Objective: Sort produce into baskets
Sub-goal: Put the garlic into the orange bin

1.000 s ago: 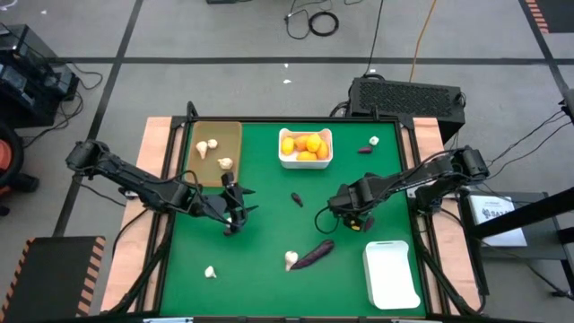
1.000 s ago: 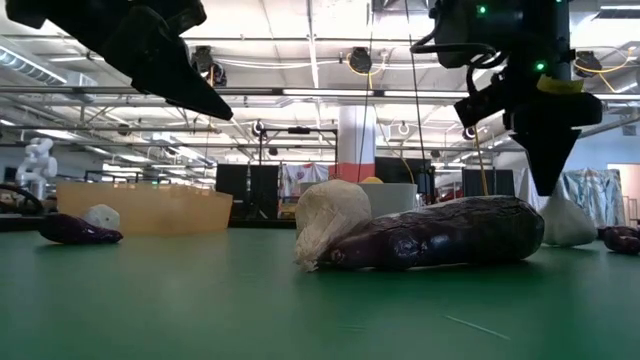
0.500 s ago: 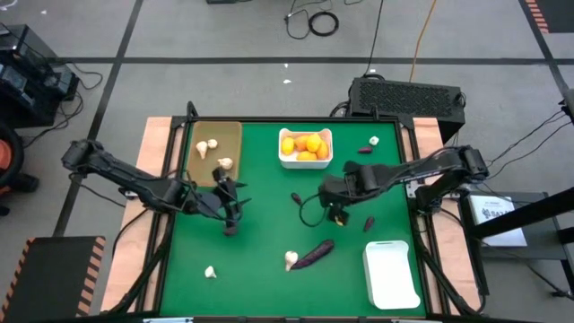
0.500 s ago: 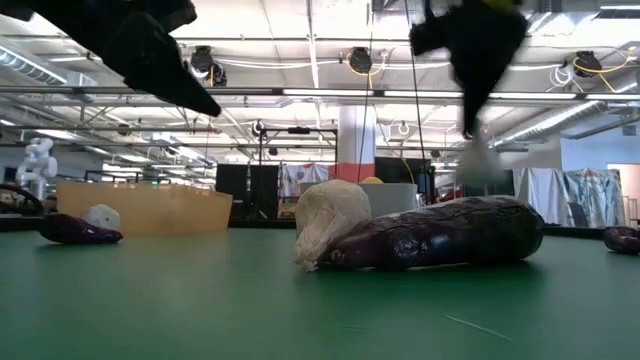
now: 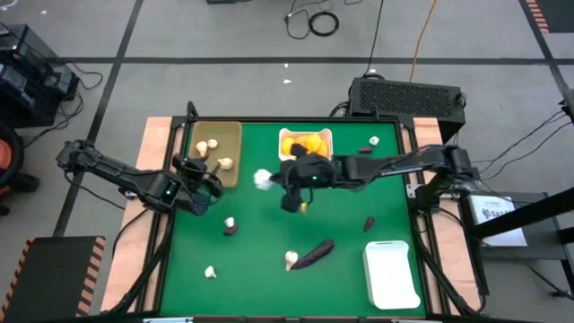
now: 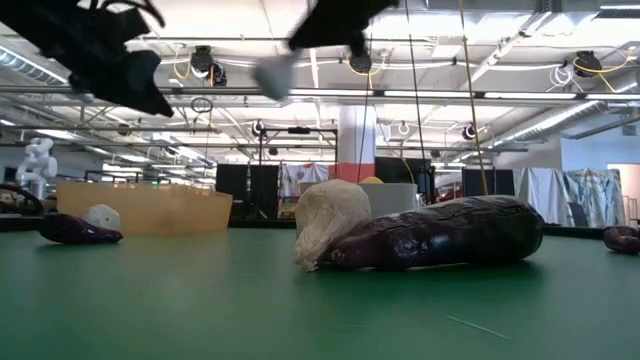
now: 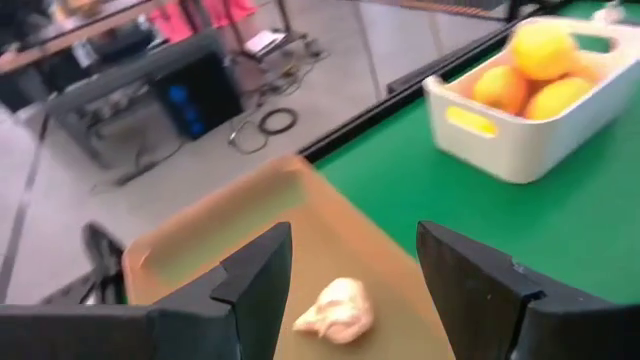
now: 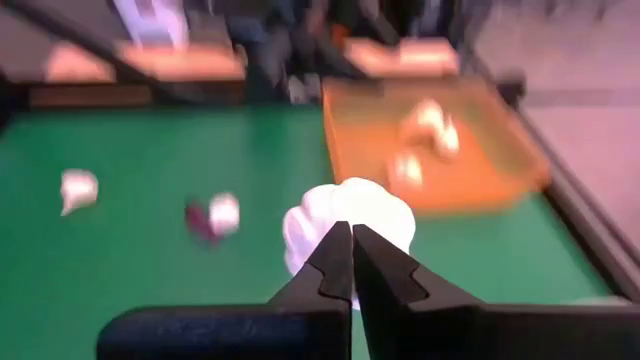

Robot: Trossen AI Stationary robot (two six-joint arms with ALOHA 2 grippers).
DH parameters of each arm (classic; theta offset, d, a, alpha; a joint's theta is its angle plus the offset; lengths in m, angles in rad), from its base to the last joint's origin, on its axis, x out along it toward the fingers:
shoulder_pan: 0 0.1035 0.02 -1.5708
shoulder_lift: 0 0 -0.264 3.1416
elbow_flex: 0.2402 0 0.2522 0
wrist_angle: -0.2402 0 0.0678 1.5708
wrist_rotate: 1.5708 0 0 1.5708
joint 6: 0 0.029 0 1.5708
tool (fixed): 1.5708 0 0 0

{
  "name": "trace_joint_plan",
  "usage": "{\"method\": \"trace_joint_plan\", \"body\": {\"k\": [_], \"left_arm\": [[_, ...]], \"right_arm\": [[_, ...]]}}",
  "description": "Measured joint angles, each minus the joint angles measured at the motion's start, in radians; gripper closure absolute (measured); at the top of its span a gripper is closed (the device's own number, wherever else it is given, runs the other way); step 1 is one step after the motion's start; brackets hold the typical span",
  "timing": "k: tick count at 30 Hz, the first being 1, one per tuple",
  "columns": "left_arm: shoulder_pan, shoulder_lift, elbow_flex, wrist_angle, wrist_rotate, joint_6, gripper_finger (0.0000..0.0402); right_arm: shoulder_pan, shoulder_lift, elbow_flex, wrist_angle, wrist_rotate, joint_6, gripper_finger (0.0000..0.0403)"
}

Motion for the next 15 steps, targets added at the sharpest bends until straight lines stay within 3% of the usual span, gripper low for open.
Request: {"method": "trace_joint_plan", "body": {"k": [9, 15], "left_arm": [[0.036, 0.000, 0.000, -0.072, 0.022, -0.076, 0.0178], [0.039, 0.000, 0.000, -0.074, 0.022, -0.073, 0.0178]], "right_arm": [[-0.109, 0.260, 0.000, 0.563, 0.006, -0.048, 0.0402], [-0.197, 0.422, 0.123, 0.632, -0.047, 0.025, 0.0402]]}}
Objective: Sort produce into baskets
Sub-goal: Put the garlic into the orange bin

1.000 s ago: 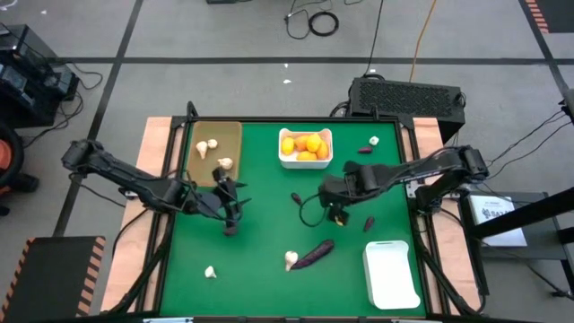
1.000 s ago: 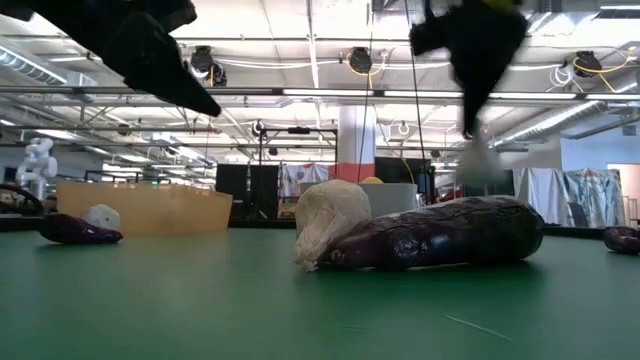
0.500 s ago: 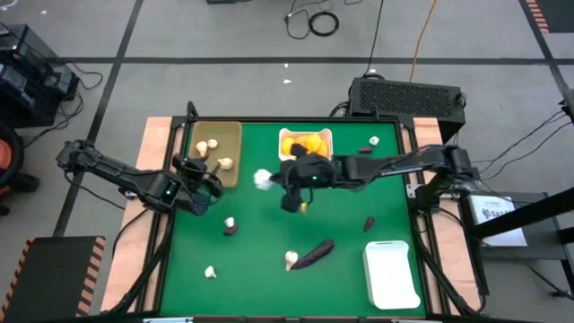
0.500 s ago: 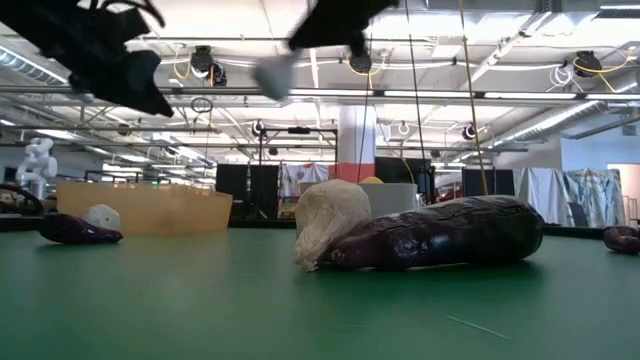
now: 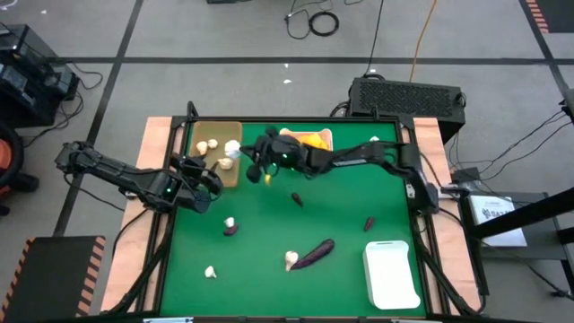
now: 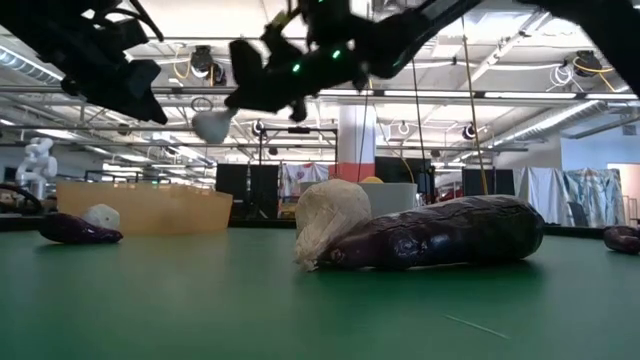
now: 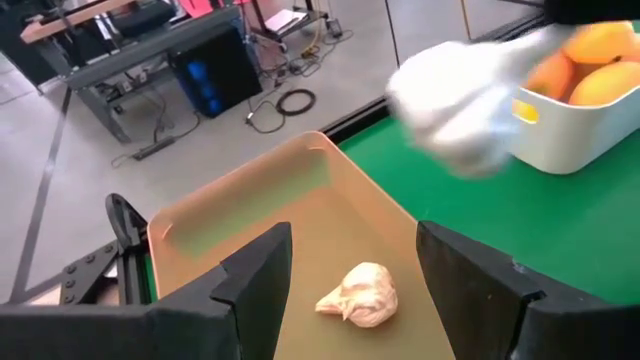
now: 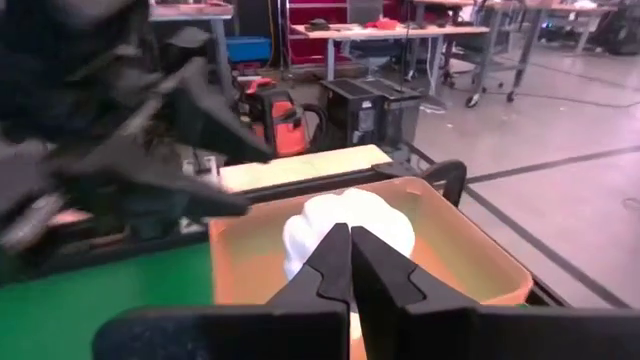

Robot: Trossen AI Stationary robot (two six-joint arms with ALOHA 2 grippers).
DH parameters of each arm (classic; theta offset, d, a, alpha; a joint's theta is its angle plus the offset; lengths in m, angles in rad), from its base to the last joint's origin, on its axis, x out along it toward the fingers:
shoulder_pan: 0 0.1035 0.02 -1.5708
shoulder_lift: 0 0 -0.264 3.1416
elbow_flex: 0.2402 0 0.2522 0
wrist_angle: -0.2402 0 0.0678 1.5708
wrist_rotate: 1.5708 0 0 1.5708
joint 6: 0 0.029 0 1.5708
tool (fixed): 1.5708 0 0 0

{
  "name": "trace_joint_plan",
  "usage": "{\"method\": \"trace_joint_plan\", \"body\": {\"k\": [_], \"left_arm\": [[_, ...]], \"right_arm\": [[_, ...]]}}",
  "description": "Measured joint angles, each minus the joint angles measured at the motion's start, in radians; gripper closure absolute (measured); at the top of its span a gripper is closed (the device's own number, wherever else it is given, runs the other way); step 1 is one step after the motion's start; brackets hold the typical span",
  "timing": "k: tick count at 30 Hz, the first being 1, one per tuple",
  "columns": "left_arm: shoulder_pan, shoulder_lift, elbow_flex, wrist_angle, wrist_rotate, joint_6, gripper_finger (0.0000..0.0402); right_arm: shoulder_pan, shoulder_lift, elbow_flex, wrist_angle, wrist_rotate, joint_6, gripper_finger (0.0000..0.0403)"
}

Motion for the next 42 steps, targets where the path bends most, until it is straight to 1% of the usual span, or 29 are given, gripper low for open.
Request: {"method": "trace_joint_plan", "body": {"k": [4, 9, 12, 16, 18, 27, 30, 33, 36, 42], "left_arm": [[0.000, 0.000, 0.000, -0.005, -0.001, 0.001, 0.0178], [0.001, 0.000, 0.000, -0.009, 0.000, 0.008, 0.0178], [0.001, 0.000, 0.000, -0.012, 0.011, 0.008, 0.0178], [0.001, 0.000, 0.000, -0.030, 0.025, 0.005, 0.0178], [0.001, 0.000, 0.000, -0.030, 0.030, 0.004, 0.0178], [0.001, 0.000, 0.000, -0.029, 0.047, 0.002, 0.0178], [0.001, 0.000, 0.000, -0.030, 0.047, 0.003, 0.0178], [0.001, 0.000, 0.000, -0.030, 0.048, 0.005, 0.0178], [0.001, 0.000, 0.000, -0.031, 0.051, 0.005, 0.0178], [0.001, 0.000, 0.000, -0.028, 0.066, 0.005, 0.0178]], "right_arm": [[-0.033, 0.117, 0.150, -0.022, -0.057, 0.037, 0.0402], [-0.059, 0.242, 0.322, -0.090, -0.058, 0.078, 0.0402], [-0.067, 0.294, 0.407, -0.158, -0.058, 0.084, 0.0402], [-0.064, 0.338, 0.474, -0.221, -0.060, 0.079, 0.0402], [-0.063, 0.350, 0.486, -0.219, -0.060, 0.078, 0.0402], [-0.065, 0.337, 0.489, -0.252, -0.057, 0.075, 0.0402], [-0.064, 0.308, 0.489, -0.328, -0.057, 0.076, 0.0402], [-0.059, 0.256, 0.489, -0.489, -0.069, 0.074, 0.0402], [-0.052, 0.185, 0.488, -0.692, -0.083, 0.040, 0.0402], [-0.051, 0.023, 0.489, -1.099, -0.079, -0.082, 0.0402]]}}
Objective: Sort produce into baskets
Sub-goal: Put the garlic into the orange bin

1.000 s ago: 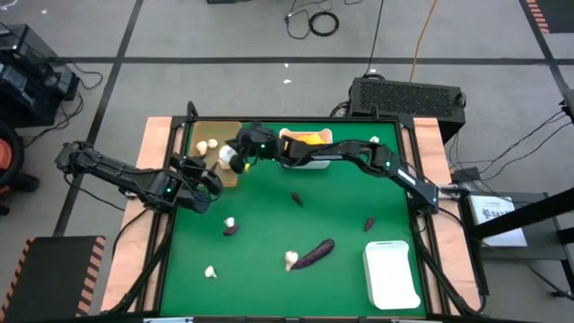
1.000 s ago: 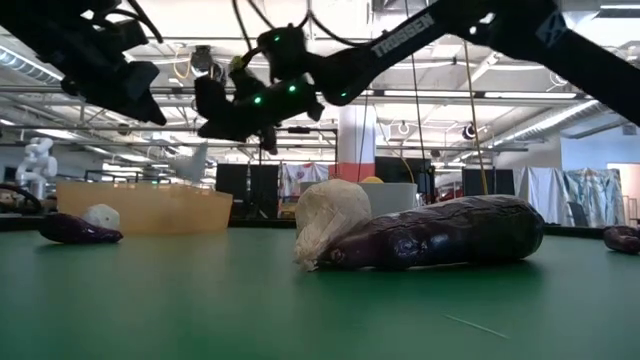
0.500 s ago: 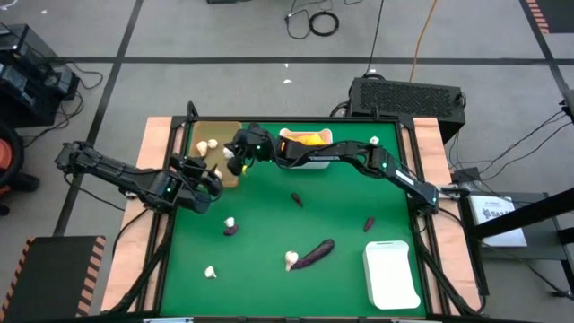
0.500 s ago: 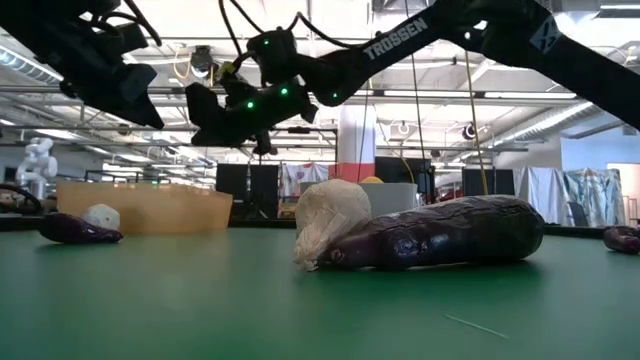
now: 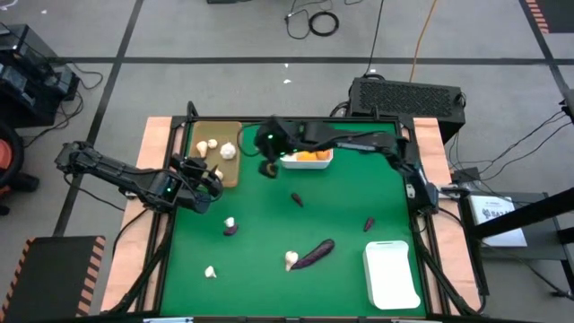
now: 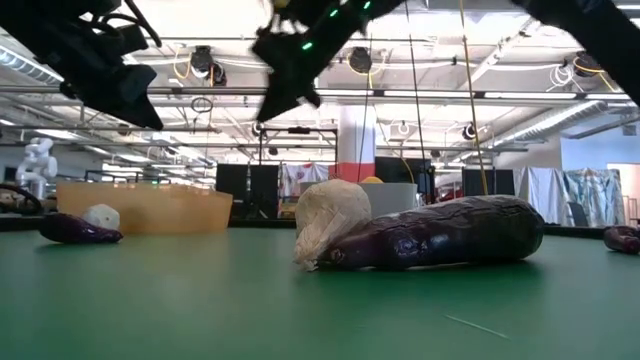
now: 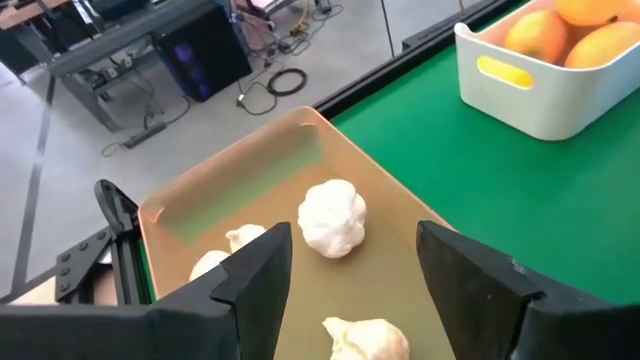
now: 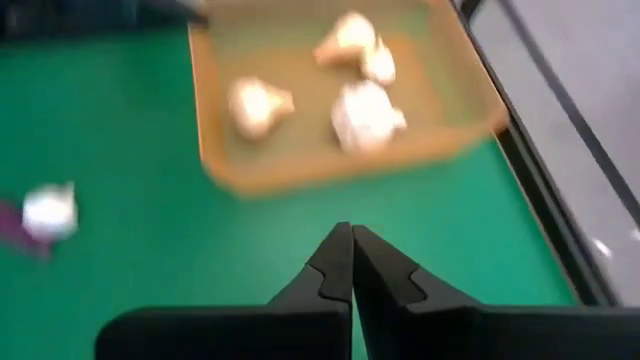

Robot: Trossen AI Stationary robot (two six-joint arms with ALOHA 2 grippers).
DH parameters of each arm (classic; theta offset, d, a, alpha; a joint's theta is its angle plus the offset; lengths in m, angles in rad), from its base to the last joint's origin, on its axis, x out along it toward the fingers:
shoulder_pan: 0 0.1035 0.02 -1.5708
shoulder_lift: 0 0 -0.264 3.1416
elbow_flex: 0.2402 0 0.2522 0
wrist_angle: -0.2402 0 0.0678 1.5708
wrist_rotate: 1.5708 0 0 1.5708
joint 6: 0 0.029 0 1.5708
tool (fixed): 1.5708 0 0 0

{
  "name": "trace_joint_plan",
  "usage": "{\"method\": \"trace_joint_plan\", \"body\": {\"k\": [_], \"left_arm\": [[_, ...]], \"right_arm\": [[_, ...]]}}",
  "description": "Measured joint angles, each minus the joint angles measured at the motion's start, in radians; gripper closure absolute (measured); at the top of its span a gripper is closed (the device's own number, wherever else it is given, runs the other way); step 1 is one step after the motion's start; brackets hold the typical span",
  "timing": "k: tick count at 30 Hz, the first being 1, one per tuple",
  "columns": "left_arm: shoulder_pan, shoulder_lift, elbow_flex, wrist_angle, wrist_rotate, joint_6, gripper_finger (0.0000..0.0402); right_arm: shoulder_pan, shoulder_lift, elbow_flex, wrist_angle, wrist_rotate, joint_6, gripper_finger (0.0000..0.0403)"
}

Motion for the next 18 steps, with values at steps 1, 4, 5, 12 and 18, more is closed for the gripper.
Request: {"method": "trace_joint_plan", "body": {"k": [1, 4, 5, 12, 18], "left_arm": [[0.000, 0.000, 0.000, 0.002, 0.006, 0.000, 0.0178], [0.000, 0.000, 0.000, 0.005, 0.018, -0.001, 0.0178], [0.000, 0.000, 0.000, 0.007, 0.025, -0.001, 0.0178], [-0.003, 0.000, 0.000, 0.011, 0.046, -0.006, 0.0178], [-0.003, 0.000, 0.000, 0.036, 0.050, 0.006, 0.0178]], "right_arm": [[-0.001, -0.024, 0.000, -0.060, 0.000, -0.018, 0.0402], [-0.013, -0.082, 0.000, -0.242, 0.001, -0.062, 0.0402], [-0.019, -0.101, -0.002, -0.296, 0.001, -0.068, 0.0402], [-0.115, -0.300, -0.238, -0.451, 0.009, -0.008, 0.0403], [-0.220, -0.543, -0.621, -0.310, 0.106, 0.065, 0.0403]]}}
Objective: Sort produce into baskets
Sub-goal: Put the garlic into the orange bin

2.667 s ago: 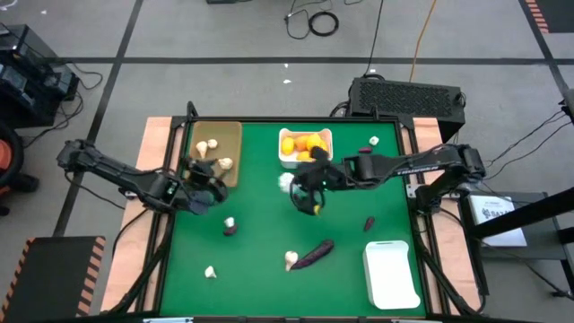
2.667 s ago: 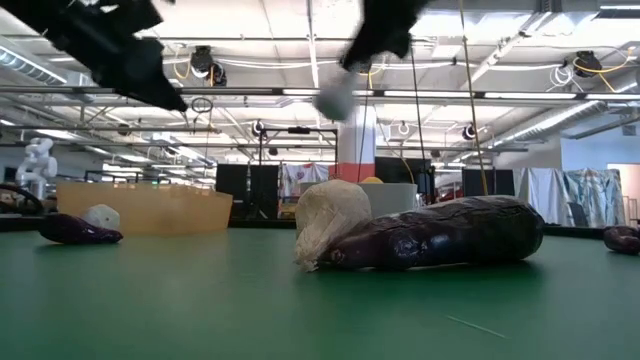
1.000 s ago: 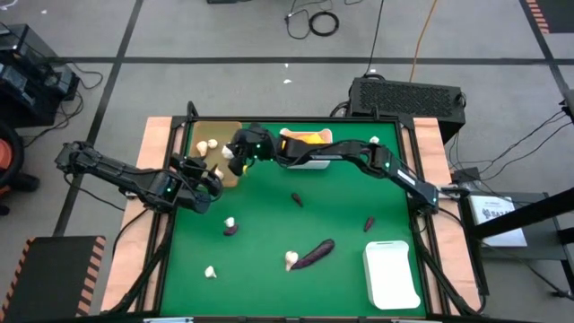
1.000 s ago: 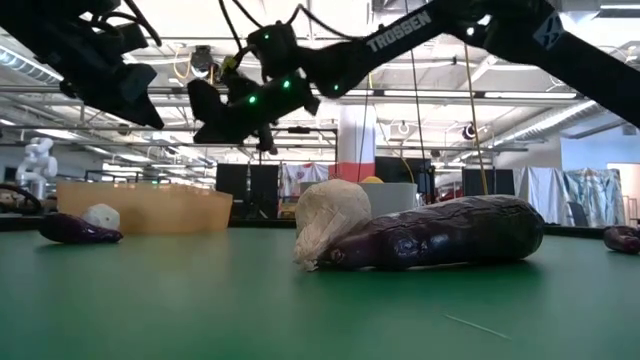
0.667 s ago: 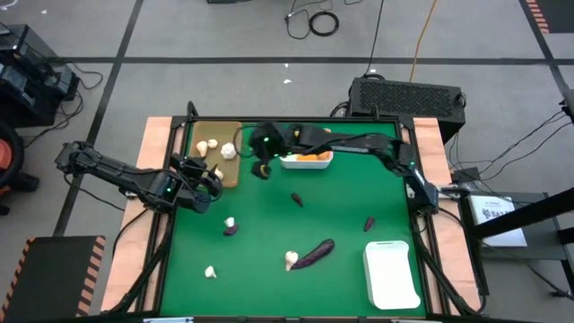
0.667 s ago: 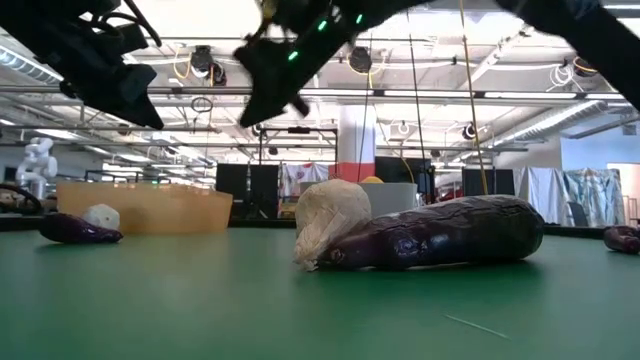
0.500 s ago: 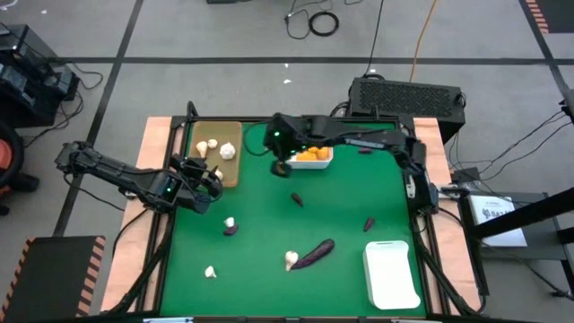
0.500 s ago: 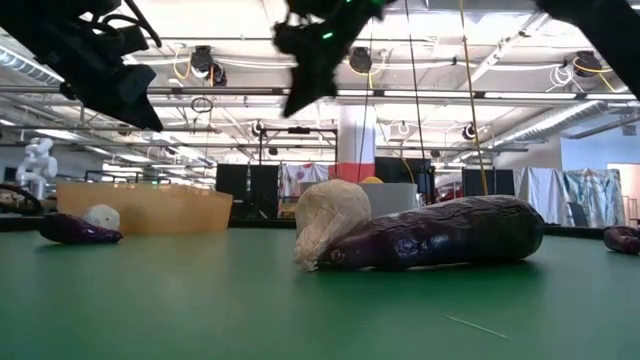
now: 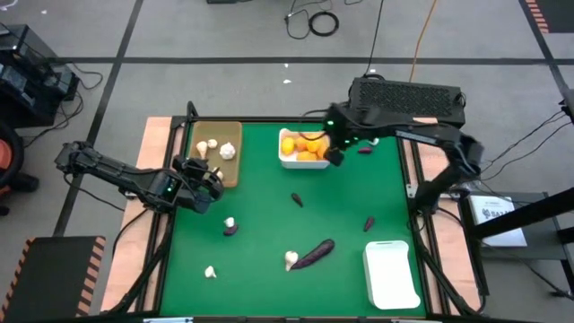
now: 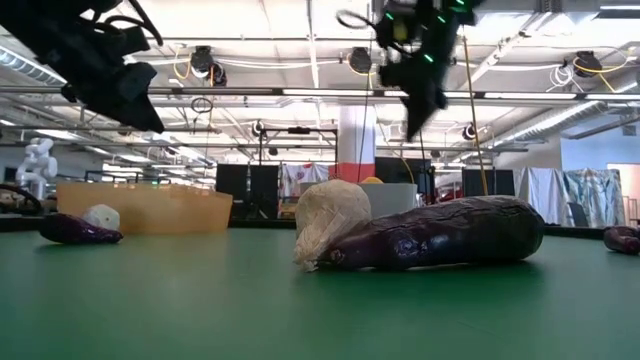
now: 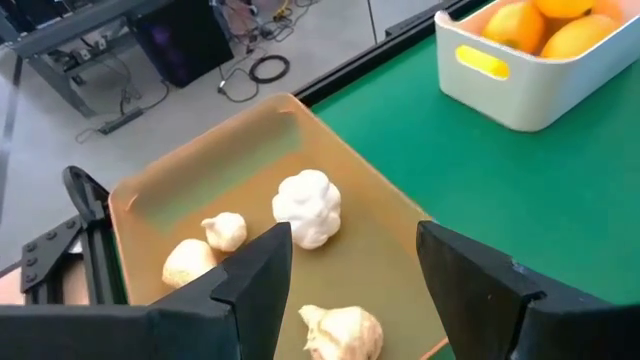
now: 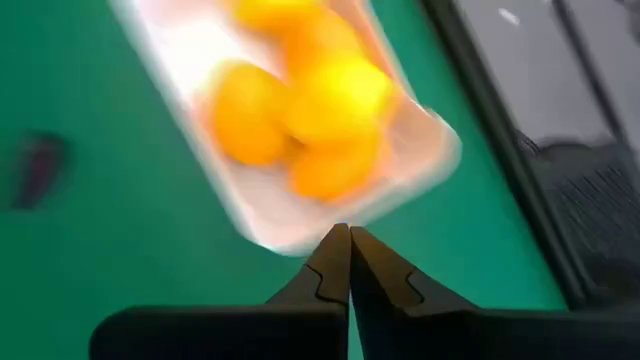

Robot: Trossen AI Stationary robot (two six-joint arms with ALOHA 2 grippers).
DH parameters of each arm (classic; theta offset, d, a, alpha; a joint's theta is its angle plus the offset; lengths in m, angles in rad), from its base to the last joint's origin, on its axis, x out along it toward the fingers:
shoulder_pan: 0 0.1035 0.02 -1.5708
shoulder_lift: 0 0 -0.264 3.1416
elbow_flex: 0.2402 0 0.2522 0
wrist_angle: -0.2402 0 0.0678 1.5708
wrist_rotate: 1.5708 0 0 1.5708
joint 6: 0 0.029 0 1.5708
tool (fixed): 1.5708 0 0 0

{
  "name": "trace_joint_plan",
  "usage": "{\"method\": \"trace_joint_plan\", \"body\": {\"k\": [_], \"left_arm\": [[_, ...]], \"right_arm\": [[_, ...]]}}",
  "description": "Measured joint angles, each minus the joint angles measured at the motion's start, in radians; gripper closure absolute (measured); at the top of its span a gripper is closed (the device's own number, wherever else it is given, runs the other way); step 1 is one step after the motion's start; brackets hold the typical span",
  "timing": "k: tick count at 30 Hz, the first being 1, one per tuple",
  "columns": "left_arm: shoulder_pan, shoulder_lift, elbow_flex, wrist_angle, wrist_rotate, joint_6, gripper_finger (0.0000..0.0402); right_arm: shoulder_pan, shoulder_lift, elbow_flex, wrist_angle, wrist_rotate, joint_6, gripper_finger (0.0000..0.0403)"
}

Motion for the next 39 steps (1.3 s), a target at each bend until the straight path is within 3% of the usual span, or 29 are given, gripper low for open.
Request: {"method": "trace_joint_plan", "body": {"k": [5, 8, 15, 18, 30, 39], "left_arm": [[0.000, 0.000, 0.000, 0.059, -0.016, 0.052, 0.0178], [0.000, 0.000, 0.000, 0.105, -0.018, 0.095, 0.0178], [0.000, 0.000, 0.000, 0.161, -0.021, 0.149, 0.0178], [0.000, 0.000, 0.000, 0.161, -0.021, 0.151, 0.0178], [0.000, 0.000, 0.000, 0.159, -0.021, 0.152, 0.0178], [0.000, 0.000, 0.000, 0.158, -0.020, 0.152, 0.0178]], "right_arm": [[-0.078, -0.127, -0.212, 0.040, 0.204, 0.141, 0.0403], [-0.127, -0.165, -0.280, 0.040, 0.258, 0.244, 0.0403], [-0.271, -0.169, -0.343, 0.040, 0.241, 0.381, 0.0384], [-0.312, -0.161, -0.376, 0.045, 0.183, 0.390, 0.0356], [-0.366, -0.162, -0.471, 0.235, 0.175, 0.383, 0.0238], [-0.396, -0.162, -0.564, 0.378, 0.179, 0.464, 0.0232]]}}
